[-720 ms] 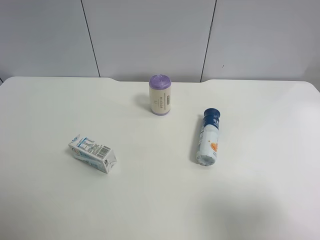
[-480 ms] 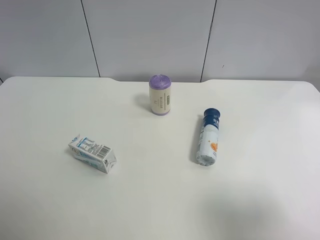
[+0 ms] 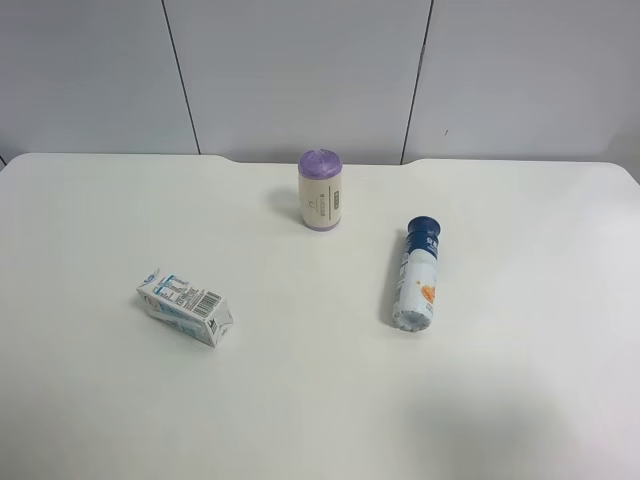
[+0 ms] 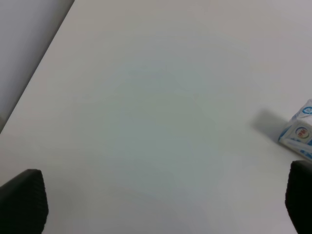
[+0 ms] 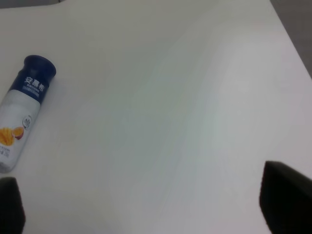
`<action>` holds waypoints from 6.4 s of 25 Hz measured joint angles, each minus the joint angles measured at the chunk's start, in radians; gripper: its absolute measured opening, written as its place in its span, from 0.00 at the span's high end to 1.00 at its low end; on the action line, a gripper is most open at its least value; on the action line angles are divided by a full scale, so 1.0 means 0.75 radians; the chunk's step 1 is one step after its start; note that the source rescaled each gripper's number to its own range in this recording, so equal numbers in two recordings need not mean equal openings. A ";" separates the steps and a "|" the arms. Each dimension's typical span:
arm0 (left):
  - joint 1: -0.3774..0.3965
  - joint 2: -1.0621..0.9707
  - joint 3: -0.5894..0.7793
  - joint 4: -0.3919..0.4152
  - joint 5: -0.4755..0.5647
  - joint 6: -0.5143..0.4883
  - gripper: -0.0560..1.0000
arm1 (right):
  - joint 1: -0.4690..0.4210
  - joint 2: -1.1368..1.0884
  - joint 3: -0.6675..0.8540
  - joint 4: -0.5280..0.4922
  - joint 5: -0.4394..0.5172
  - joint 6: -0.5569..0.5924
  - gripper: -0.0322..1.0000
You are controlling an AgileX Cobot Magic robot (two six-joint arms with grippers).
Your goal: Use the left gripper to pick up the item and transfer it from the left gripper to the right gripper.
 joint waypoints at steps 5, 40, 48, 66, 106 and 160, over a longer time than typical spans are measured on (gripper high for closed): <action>0.000 0.000 0.000 0.000 0.000 0.000 0.00 | 0.000 0.000 0.000 0.000 0.000 0.000 0.07; -0.881 1.397 -0.555 -0.173 -0.060 0.972 0.00 | 0.000 0.000 0.000 0.000 0.000 0.000 0.07; -0.978 1.665 -0.568 -0.095 -0.151 1.285 0.00 | 0.000 0.000 0.000 0.000 0.000 0.000 0.07; -0.809 2.093 -0.569 0.108 -0.475 1.576 0.00 | 0.000 0.000 0.000 0.000 0.000 0.000 0.07; -0.786 2.456 -0.518 0.175 -0.689 1.795 0.46 | 0.000 0.000 0.000 0.000 0.000 0.000 0.07; -1.038 1.879 -0.683 -0.601 0.120 0.978 0.95 | 0.000 0.000 0.000 0.000 0.000 0.000 0.07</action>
